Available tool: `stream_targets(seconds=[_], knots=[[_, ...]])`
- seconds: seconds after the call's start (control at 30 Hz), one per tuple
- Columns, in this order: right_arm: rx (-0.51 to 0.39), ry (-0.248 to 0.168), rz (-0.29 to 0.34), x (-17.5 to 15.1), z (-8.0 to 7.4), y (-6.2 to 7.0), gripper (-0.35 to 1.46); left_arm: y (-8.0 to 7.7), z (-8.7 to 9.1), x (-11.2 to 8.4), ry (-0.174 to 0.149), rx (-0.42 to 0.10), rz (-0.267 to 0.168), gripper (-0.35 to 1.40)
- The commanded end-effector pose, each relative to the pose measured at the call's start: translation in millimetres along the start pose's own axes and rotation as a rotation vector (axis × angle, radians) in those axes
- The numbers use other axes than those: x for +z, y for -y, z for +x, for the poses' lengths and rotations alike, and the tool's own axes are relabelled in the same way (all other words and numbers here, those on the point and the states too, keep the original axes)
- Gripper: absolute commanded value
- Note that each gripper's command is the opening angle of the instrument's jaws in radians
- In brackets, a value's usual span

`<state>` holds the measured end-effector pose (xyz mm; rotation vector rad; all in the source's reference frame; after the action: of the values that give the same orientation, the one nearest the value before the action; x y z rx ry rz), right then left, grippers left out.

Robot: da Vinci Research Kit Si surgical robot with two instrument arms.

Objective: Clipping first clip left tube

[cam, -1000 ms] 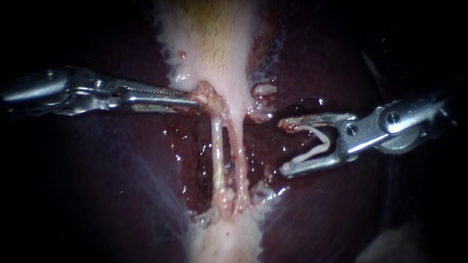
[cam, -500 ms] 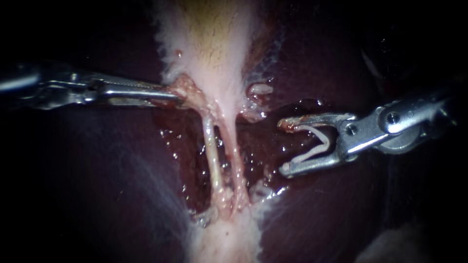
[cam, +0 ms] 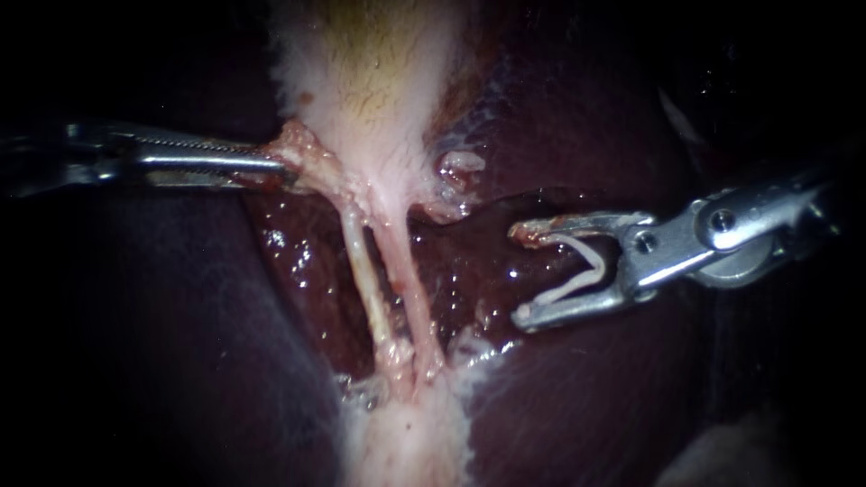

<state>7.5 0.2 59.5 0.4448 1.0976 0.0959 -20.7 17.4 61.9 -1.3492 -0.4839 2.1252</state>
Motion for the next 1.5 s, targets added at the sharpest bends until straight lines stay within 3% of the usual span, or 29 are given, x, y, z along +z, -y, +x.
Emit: stream_targets(seconds=[0.03, 0.37, 0.7, 1.27, 1.5], knots=[[0.0, 0.0, 0.005, 0.4, -0.1, 0.1, 0.5, 0.0, 0.0, 0.0, 0.0, 0.001, 0.001, -0.35], [0.022, -0.001, 0.05, 5.8, -1.0, 1.1, 0.5, 0.0, 0.0, 0.0, 0.0, 0.001, 0.001, -0.35], [0.105, 0.003, 0.092, 11.0, -2.3, 0.9, 0.5, -0.3, 0.1, -0.1, 0.0, 0.0, 0.003, -0.35], [0.165, 0.04, 0.071, 15.5, -5.7, -2.1, 0.5, -1.1, 0.4, -0.1, 0.0, -0.002, 0.008, -0.35], [0.17, 0.042, 0.063, 17.3, -6.4, -3.1, 0.5, -1.3, 0.5, 0.0, 0.0, -0.002, 0.01, -0.35]])
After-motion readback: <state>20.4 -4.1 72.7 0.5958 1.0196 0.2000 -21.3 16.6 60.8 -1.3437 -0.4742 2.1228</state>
